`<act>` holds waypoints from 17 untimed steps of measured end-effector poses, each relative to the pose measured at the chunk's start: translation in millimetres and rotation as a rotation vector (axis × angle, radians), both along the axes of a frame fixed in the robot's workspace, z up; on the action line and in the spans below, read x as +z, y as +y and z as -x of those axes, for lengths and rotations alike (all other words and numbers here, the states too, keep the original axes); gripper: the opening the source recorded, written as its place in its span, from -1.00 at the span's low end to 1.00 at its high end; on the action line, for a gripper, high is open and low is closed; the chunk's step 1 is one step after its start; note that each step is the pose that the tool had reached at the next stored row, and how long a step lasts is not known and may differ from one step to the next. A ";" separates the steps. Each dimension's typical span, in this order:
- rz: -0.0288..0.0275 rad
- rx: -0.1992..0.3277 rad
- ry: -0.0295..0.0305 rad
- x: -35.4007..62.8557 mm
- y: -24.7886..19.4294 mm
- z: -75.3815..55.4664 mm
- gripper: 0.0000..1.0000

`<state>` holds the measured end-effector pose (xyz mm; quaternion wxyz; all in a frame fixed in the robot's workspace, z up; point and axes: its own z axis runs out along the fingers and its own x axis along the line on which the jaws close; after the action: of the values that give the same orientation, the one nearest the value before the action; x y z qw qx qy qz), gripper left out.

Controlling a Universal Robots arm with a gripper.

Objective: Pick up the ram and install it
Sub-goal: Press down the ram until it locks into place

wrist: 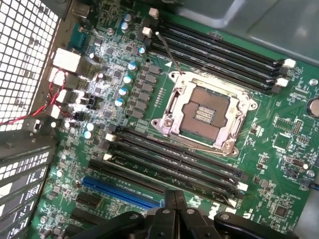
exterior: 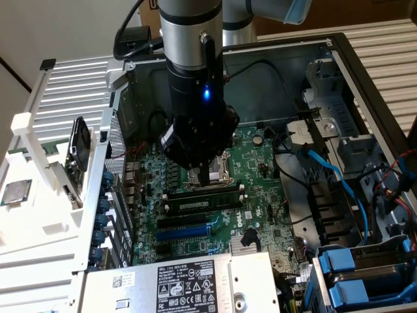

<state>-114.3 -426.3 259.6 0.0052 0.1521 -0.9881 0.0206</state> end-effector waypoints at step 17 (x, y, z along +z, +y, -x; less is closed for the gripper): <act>-0.0001 -0.269 0.0000 0.0 0.0 0.0 -0.79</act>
<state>-114.3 -426.4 259.6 0.0079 0.0181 -0.9996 0.0197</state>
